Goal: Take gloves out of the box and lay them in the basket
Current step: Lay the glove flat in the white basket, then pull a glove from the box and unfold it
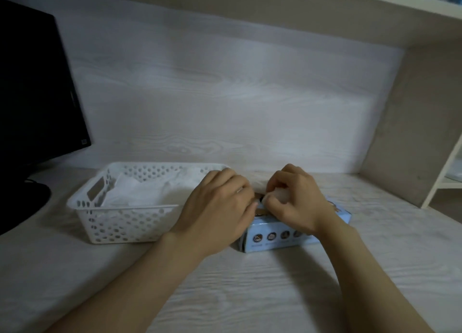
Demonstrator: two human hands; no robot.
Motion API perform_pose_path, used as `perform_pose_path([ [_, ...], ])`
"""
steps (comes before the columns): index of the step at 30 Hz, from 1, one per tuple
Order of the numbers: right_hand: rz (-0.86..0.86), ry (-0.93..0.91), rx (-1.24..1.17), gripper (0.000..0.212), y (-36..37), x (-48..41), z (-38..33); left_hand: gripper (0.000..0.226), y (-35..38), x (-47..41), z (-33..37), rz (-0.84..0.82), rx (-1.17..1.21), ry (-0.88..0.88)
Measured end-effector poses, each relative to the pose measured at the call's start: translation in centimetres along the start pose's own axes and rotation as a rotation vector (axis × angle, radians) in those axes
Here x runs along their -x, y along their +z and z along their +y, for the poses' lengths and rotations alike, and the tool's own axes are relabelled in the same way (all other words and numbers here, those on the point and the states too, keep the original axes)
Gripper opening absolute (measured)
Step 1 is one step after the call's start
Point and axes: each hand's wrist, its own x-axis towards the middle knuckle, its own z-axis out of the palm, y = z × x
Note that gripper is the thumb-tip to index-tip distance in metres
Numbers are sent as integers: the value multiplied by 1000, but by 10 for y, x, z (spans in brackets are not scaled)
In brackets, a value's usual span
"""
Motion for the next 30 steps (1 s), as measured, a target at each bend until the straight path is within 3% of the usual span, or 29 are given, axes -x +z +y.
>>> perform_pose_path([
  [8,124,24,-150,10,4,4,1,30,-4,-16,3,-100,-17,-40],
  [13,190,19,-189,12,7,3,4,27,-6,-45,-1,-191,112,-258],
  [15,246,26,-198,14,8,2,5,38,-3,-58,-3,-263,120,-296],
  [19,354,55,-259,14,11,1,7,46,3,-77,-4,-379,63,-273],
  [26,463,152,-415,12,6,-4,1,46,12,-83,-5,-540,182,-282],
  [30,553,193,-493,12,-1,-4,-5,50,11,-86,-7,-535,223,-321],
])
